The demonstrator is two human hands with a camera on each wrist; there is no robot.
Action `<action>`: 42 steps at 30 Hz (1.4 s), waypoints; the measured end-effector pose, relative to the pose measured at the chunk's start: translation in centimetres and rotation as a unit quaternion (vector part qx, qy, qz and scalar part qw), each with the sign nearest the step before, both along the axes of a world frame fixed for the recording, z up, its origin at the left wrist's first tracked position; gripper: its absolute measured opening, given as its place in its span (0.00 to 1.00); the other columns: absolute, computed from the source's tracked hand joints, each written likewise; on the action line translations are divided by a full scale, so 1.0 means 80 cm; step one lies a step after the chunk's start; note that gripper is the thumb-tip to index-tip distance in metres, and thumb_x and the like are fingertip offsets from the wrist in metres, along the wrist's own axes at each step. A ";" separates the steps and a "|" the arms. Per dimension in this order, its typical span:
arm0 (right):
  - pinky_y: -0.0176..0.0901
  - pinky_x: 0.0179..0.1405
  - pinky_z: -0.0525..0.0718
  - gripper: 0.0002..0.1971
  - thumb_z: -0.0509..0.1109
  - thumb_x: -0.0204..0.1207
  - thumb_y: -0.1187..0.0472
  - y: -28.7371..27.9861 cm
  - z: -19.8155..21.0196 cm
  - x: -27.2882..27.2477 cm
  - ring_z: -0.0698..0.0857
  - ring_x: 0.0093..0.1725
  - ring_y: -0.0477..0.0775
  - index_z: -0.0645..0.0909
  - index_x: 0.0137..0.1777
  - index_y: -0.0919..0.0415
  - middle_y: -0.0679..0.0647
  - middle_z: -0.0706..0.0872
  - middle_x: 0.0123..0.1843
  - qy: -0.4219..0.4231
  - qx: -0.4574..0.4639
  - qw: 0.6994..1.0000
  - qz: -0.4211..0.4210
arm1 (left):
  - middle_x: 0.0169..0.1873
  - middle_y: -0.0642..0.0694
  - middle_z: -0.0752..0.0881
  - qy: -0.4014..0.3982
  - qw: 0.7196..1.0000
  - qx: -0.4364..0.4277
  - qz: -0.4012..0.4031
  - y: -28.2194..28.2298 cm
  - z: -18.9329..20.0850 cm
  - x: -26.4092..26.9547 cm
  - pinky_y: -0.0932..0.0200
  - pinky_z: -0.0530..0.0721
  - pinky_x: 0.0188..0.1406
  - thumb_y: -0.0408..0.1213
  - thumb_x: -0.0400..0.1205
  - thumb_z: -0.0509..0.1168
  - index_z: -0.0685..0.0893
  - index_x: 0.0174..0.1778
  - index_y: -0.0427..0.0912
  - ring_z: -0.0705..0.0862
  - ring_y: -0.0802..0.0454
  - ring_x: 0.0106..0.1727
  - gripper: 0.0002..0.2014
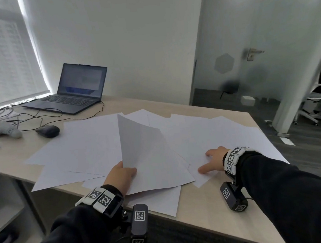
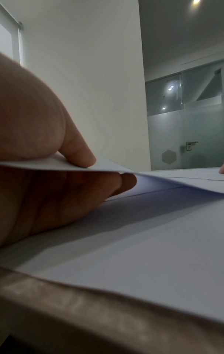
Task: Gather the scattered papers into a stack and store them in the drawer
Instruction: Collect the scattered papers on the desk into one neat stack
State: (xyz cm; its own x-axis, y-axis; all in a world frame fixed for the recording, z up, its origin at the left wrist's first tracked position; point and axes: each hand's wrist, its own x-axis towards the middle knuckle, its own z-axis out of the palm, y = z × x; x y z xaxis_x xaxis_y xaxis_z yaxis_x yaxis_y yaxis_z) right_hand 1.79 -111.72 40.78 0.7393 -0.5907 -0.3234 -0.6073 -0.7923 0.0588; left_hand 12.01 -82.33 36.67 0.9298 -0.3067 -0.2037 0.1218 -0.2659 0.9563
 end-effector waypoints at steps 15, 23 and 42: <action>0.50 0.72 0.75 0.44 0.70 0.67 0.29 0.003 -0.005 0.007 0.77 0.75 0.60 0.69 0.81 0.49 0.53 0.77 0.78 -0.010 -0.039 0.999 0.035 | 0.51 0.37 0.90 0.023 0.999 -0.034 0.000 -0.003 -0.006 0.004 0.32 0.83 0.62 0.39 0.62 0.62 0.83 0.58 0.45 0.88 0.33 0.53 0.26; 0.42 0.45 0.78 0.07 0.66 0.77 0.58 -0.013 0.009 0.004 0.86 0.49 0.61 0.84 0.50 0.54 0.55 0.88 0.50 -0.074 -0.061 0.995 0.007 | 0.52 0.36 0.89 0.025 0.998 -0.055 0.017 0.003 -0.002 0.001 0.32 0.83 0.63 0.38 0.64 0.63 0.82 0.58 0.45 0.87 0.33 0.54 0.23; 0.47 0.68 0.78 0.20 0.60 0.81 0.60 -0.036 0.018 -0.034 0.80 0.68 0.51 0.84 0.64 0.37 0.41 0.84 0.67 -0.129 -0.062 0.980 0.138 | 0.50 0.34 0.88 0.060 0.993 -0.102 0.025 0.007 -0.001 -0.002 0.23 0.84 0.54 0.32 0.73 0.65 0.82 0.55 0.48 0.87 0.29 0.53 0.15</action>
